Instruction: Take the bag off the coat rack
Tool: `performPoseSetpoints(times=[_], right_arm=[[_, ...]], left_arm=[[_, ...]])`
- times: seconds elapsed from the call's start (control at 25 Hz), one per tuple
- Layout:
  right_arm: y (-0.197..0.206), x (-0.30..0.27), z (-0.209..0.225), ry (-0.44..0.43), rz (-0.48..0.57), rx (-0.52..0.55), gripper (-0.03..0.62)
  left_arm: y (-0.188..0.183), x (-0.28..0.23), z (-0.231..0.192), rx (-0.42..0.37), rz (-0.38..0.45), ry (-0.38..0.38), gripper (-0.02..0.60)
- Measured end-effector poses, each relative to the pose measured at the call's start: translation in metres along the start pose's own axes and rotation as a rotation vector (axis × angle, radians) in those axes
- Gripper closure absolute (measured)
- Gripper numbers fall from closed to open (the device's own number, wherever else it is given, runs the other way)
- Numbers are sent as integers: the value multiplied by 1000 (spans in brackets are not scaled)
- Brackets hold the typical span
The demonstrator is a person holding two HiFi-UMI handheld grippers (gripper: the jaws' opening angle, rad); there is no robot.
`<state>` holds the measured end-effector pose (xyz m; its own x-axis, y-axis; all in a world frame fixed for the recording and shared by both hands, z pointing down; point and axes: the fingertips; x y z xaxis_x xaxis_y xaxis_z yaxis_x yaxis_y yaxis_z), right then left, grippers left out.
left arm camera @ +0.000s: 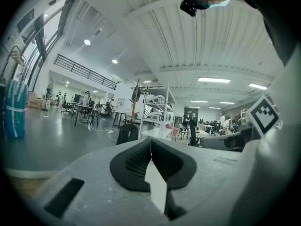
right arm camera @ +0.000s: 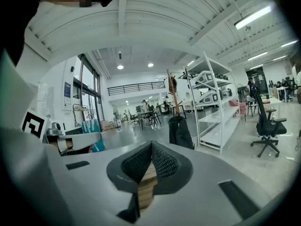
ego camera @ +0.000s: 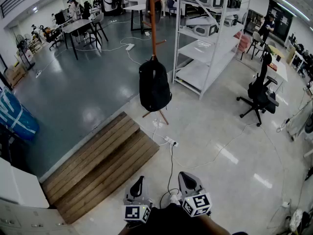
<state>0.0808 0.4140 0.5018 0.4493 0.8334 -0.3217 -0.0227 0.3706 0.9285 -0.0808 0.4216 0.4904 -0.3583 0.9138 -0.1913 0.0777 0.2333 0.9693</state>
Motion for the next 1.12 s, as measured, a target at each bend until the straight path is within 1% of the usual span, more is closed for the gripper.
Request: performPoseSetpoints(times=[0.28, 0.4, 0.68, 0.92, 1.12], right_arm=[[-2, 0, 2, -6, -2, -5, 582], [-2, 1, 7, -5, -1, -8, 582], [-1, 5, 20, -16, 3, -45, 580], [-1, 7, 35, -40, -5, -33, 580], [0, 7, 51, -75, -16, -17, 580]], left_arm=[[3, -3, 2, 9, -12, -3, 565], [2, -7, 7, -1, -5, 1, 565], [5, -14, 24, -21, -8, -2, 563], [6, -24, 42, -30, -10, -4, 564], [4, -35, 60, -49, -7, -29, 563]])
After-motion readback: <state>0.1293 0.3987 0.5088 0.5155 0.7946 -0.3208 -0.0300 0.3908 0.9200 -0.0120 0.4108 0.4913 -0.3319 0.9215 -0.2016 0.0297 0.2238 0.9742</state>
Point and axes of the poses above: the fingertips, and each gripper's own axes: x backward along the fingers, z to its right, y out of its underside, and after that the axes turned 6 degrees about -z, right-handed
